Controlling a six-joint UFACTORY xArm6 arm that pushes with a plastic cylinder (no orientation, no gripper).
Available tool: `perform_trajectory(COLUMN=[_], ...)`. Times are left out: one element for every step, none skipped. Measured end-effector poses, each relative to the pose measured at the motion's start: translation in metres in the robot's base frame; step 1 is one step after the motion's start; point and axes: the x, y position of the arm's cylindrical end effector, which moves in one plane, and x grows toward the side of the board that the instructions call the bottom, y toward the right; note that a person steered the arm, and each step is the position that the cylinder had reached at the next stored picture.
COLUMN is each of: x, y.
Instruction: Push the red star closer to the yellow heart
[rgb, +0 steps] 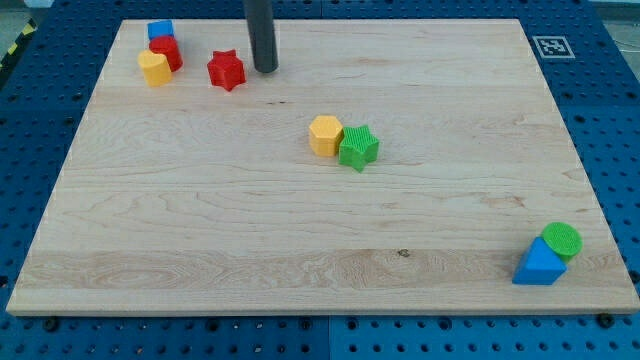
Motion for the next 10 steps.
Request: perform_trajectory(x=[0.003,0.005,0.007,0.007,0.007,0.014,0.033,0.074,0.136,0.211], y=[-0.021,-0.055,-0.079,-0.064,0.015,0.105,0.199,0.292,0.361,0.39])
